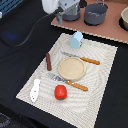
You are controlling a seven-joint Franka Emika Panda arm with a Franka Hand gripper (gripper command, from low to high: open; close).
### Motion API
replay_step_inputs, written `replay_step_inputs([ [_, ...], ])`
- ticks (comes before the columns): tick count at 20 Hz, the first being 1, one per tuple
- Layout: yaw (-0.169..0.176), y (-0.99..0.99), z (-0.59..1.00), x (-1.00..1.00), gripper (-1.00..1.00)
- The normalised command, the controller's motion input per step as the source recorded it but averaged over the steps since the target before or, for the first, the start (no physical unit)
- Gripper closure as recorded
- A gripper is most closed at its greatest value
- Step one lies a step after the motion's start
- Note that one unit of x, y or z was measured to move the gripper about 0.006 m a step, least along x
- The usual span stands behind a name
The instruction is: Interact with the objects in diverse but meaningful ways.
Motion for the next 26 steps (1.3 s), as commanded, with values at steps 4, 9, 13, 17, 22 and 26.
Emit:
replay_step_inputs([
  [4, 0.016, 0.05, 0.38, 0.9, -1.0],
  [9, 0.0, 0.01, 0.28, 0.89, -1.0],
  [13, 0.0, 0.03, 0.13, 0.91, -1.0],
  [17, 0.0, 0.01, -0.04, 0.78, -1.0],
  [22, 0.0, 0.0, -0.19, 0.61, -1.0],
  [26, 0.0, 0.0, -0.41, 0.37, -1.0],
])
